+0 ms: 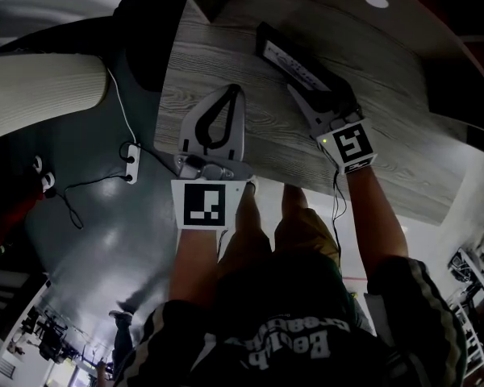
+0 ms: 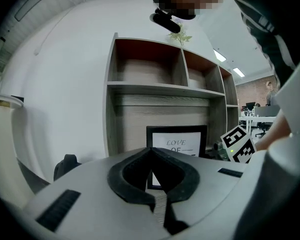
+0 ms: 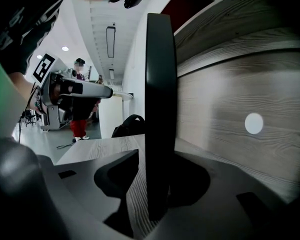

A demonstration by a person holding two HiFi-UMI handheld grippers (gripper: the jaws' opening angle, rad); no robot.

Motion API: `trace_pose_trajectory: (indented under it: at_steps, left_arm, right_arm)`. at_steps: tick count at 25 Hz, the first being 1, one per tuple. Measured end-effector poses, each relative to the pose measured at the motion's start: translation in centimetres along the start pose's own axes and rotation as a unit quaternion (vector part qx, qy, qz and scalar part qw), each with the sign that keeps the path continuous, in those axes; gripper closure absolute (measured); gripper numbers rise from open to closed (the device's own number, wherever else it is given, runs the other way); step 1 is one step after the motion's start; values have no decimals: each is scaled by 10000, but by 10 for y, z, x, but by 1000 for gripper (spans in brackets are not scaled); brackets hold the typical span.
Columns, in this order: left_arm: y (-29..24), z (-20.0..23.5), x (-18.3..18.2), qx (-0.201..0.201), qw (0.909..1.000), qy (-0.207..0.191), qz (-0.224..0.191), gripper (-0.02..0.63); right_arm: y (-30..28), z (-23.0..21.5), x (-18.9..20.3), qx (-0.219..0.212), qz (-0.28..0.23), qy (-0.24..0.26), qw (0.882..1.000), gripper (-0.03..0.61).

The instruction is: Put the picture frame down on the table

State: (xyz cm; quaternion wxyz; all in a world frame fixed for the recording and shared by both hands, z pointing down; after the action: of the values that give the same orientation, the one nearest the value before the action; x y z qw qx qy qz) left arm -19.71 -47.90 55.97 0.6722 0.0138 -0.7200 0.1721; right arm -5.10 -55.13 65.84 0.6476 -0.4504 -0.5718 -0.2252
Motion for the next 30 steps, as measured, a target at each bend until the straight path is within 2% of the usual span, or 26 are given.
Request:
trace_pose_trajectory:
  at_steps: [10,19,24,27,30]
  left_arm:
    - [0,1,3,23,10000,3,12,595]
    - [1,-1,-7,209,9996,-198,-10,595]
    - [11,-4,-28,288,9990,-334,-78,595]
    - [29,-9,-43,339,9985,-407,-150,595]
    - [38,-9,-57,445,9978,-473,-147,595]
  right_arm:
    - [6,-2,5,55,-8,-11,10000,380]
    - [24,2,-2,-25,-186,-103,9998,346]
    - [55,4,-15,343,-228,-208,9989,341]
    - [82,13,-22,470,-268,-26,9985,339]
    - [102,18,-33,719,-182,-224,9970,339]
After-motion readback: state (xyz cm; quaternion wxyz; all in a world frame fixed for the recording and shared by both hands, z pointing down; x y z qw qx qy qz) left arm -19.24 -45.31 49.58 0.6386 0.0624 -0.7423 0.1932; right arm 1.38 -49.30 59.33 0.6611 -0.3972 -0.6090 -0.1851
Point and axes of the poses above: the fingertips, and each gripper's own axes: y backward along the fingers, z to its left, x out of its underside, the point moved 6 cm from there along y, backward along the fingers, and after that the axes turned 2 degrees about -y, right-handed, at the moved point
